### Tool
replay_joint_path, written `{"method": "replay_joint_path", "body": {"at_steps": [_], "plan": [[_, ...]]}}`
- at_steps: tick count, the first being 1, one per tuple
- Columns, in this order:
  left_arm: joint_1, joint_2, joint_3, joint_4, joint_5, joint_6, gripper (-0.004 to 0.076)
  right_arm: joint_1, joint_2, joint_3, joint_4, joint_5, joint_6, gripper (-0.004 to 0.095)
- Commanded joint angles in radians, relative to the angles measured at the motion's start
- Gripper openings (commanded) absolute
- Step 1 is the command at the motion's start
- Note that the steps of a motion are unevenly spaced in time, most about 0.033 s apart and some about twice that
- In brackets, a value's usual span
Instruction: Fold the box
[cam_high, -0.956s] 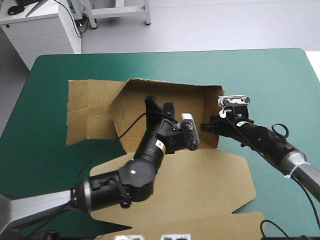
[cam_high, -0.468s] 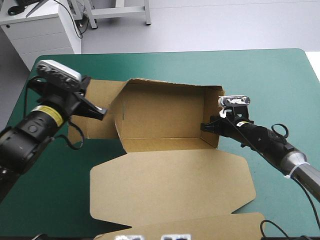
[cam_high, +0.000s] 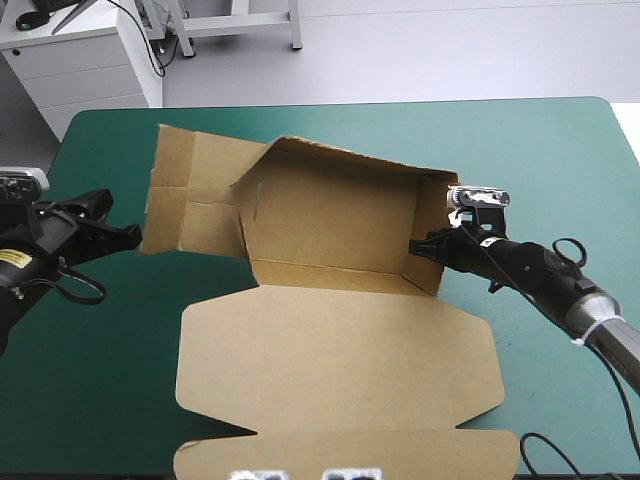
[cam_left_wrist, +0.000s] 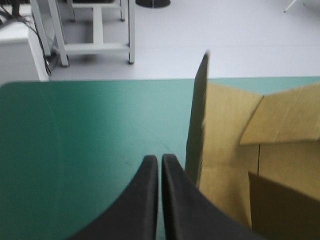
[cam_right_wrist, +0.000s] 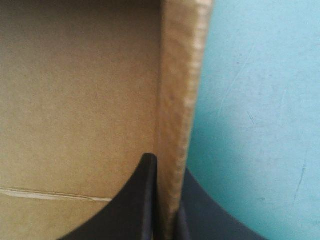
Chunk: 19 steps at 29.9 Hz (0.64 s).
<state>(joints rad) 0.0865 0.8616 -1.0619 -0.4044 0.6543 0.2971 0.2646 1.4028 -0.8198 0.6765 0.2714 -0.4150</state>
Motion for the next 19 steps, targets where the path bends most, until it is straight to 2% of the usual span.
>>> {"method": "replay_joint_path", "body": {"at_steps": [1, 5, 10, 19], "plan": [[0.103, -0.011, 0.042, -0.31, -0.038, 0.186, 0.0017, -0.049, -0.001, -0.054, -0.141, 0.185, 0.052, -0.0017], [0.222, -0.013, 0.069, -0.506, 0.042, 0.343, 0.0017, -0.055, -0.001, -0.147, -0.3, 0.285, 0.169, -0.0017], [0.249, -0.011, 0.073, -0.524, 0.044, 0.352, 0.0017, -0.055, -0.001, -0.3, -0.454, 0.439, 0.279, -0.0017], [0.249, 0.016, 0.073, -0.532, 0.035, 0.356, 0.0016, -0.055, 0.104, -0.558, -0.465, 0.638, 0.311, -0.0017]]}}
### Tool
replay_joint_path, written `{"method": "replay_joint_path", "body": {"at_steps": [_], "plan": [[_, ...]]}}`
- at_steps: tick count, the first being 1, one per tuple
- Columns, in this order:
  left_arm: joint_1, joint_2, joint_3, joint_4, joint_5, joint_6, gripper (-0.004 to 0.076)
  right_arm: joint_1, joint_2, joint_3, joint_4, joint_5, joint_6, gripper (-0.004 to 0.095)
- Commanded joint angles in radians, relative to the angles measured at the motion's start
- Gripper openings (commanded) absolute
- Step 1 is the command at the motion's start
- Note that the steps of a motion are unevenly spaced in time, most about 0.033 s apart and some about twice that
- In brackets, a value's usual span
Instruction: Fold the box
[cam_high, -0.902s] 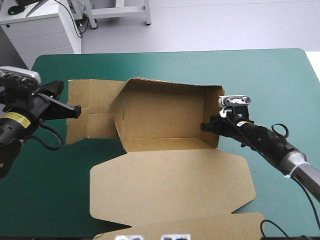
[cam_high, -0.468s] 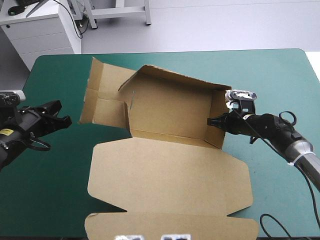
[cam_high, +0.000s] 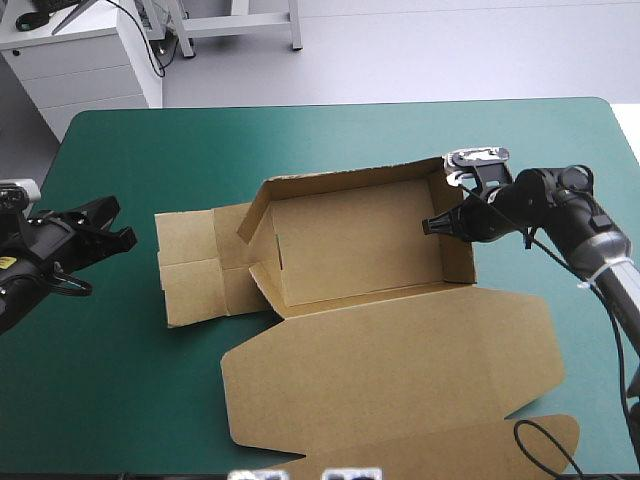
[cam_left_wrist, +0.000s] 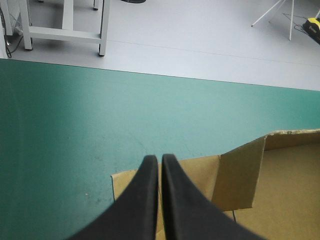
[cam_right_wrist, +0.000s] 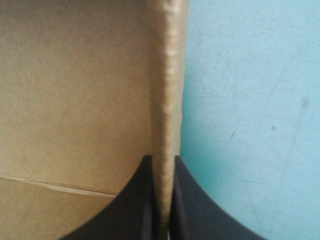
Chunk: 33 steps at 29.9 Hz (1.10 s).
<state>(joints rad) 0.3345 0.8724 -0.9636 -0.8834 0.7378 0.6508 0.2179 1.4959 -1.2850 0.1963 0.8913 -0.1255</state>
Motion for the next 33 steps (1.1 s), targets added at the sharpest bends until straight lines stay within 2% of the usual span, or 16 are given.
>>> {"method": "replay_joint_path", "body": {"at_steps": [1, 5, 11, 16, 23, 25, 28, 33], "plan": [[0.001, 0.007, -0.025, -0.053, -0.049, 0.007, 0.0016, -0.008, 0.034, -0.117, 0.015, 0.032, 0.026, -0.0017], [0.001, 0.01, -0.025, -0.053, -0.056, 0.029, 0.0016, -0.008, 0.117, -0.186, 0.015, 0.062, 0.044, -0.0017], [-0.045, 0.01, -0.025, -0.046, -0.125, 0.029, 0.0015, -0.008, 0.221, -0.25, 0.011, 0.06, 0.061, -0.0017], [-0.07, 0.01, -0.025, -0.021, -0.116, 0.029, 0.0, -0.008, 0.289, -0.3, -0.036, 0.06, 0.125, -0.0017], [-0.07, 0.01, -0.025, -0.029, -0.116, 0.024, -0.0008, -0.008, 0.318, -0.339, -0.057, 0.064, 0.125, -0.0001], [-0.07, 0.01, -0.025, -0.031, -0.116, 0.024, -0.0008, -0.008, 0.323, -0.345, -0.057, 0.069, 0.125, 0.0046], [-0.07, 0.01, -0.025, -0.031, -0.112, 0.024, -0.0008, -0.008, 0.325, -0.348, -0.055, 0.07, 0.12, 0.0197], [-0.07, 0.01, -0.025, -0.031, -0.106, 0.024, -0.0008, -0.008, 0.325, -0.348, -0.059, 0.052, 0.125, 0.0528]]}}
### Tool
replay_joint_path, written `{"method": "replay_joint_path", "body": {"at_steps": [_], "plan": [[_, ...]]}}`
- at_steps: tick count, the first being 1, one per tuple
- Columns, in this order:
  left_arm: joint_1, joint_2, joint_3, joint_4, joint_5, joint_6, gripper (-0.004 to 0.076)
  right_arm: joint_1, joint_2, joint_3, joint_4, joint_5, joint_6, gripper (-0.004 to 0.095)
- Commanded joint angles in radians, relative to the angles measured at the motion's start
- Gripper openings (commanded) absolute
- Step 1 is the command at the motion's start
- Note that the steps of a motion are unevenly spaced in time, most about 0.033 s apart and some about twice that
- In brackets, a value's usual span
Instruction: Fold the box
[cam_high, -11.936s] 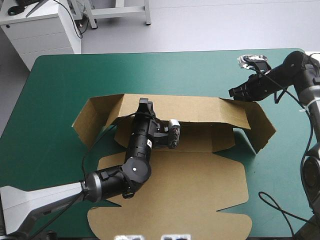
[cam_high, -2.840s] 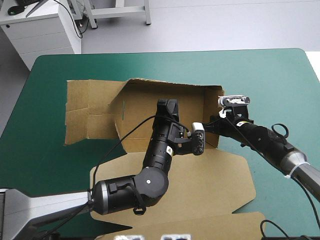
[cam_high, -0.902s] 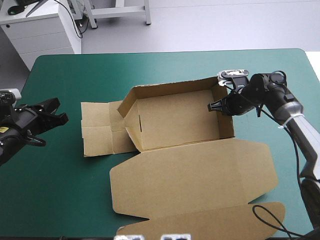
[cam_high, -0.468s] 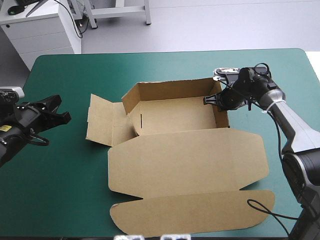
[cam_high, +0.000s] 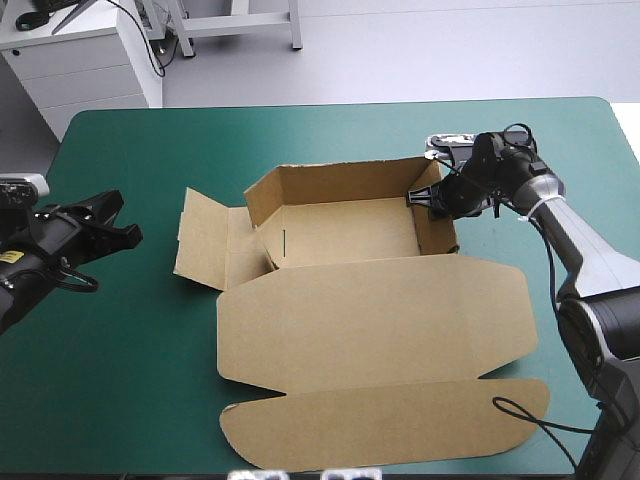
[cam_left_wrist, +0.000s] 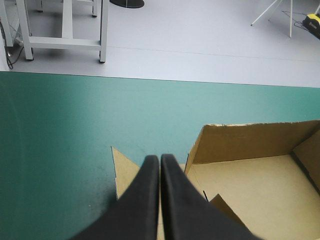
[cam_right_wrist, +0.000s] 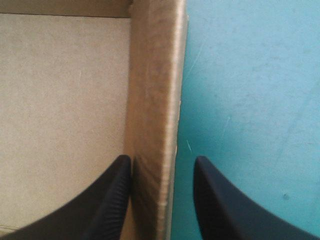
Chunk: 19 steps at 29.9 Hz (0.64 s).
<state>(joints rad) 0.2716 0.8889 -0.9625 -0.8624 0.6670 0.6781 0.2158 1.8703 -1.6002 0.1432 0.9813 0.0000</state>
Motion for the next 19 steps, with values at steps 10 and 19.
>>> {"method": "replay_joint_path", "body": {"at_steps": [10, 19], "plan": [[-0.007, -0.007, -0.027, -0.052, -0.024, -0.003, -0.0008, -0.006, -0.049, -0.209, -0.008, 0.126, 0.0, 0.0661], [-0.007, -0.006, -0.027, -0.052, -0.015, -0.003, -0.0008, -0.006, -0.051, -0.201, 0.007, 0.267, 0.0, 0.0661]]}}
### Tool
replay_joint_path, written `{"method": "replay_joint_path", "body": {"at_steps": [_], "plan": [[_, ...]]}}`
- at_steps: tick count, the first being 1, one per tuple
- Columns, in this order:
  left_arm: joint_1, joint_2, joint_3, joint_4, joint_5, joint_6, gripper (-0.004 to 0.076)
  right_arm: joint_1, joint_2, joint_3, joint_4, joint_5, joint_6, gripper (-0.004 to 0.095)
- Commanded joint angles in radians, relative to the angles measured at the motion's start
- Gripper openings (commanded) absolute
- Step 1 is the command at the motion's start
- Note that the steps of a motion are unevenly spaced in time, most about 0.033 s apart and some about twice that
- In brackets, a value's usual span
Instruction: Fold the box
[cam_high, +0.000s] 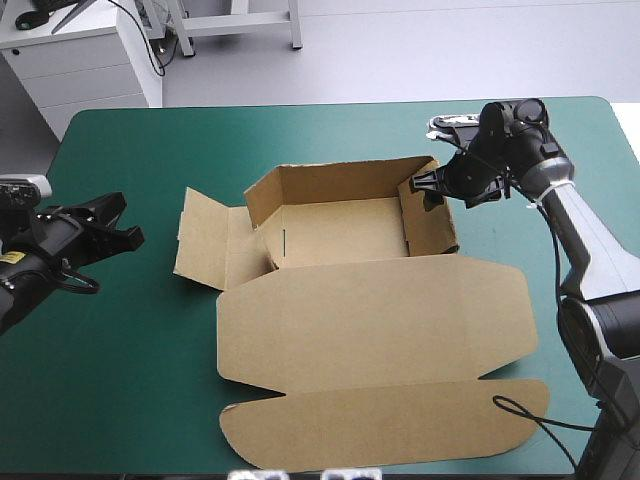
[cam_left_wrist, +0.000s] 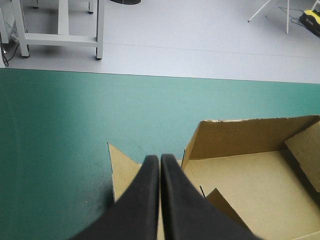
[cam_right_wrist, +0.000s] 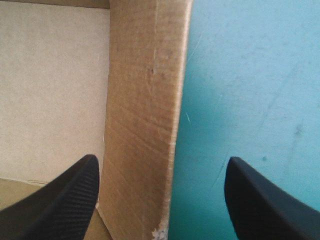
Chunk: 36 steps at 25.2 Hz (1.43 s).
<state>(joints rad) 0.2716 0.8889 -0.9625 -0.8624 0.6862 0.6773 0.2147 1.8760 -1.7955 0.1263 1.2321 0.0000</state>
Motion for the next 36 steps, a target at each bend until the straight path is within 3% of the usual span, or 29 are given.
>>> {"method": "replay_joint_path", "body": {"at_steps": [1, 9, 14, 17, 22, 30, 36], "plan": [[-0.007, -0.006, -0.027, -0.052, -0.035, -0.002, -0.0008, -0.005, -0.057, 0.006, 0.032, 0.017, 0.0, 0.0661], [-0.007, 0.016, -0.027, -0.052, -0.027, -0.002, -0.0008, -0.005, -0.054, 0.138, 0.04, 0.017, -0.025, 0.0644], [-0.007, 0.022, -0.027, -0.052, -0.027, -0.002, -0.0008, -0.005, -0.049, 0.146, 0.04, 0.017, -0.044, 0.0548], [-0.007, 0.022, -0.027, -0.052, -0.027, -0.002, -0.0008, -0.005, -0.046, 0.144, 0.04, 0.014, -0.05, 0.0393], [-0.007, 0.022, -0.027, -0.052, -0.027, -0.002, -0.0008, -0.005, -0.046, 0.144, 0.04, 0.014, -0.107, -0.0022], [-0.007, 0.022, -0.027, -0.052, -0.044, -0.002, -0.0008, -0.005, -0.046, 0.143, 0.062, 0.014, -0.194, -0.0019], [-0.005, 0.022, -0.027, 0.075, -0.041, -0.016, -0.0008, -0.006, -0.083, 0.101, 0.003, 0.016, -0.181, -0.0019]]}}
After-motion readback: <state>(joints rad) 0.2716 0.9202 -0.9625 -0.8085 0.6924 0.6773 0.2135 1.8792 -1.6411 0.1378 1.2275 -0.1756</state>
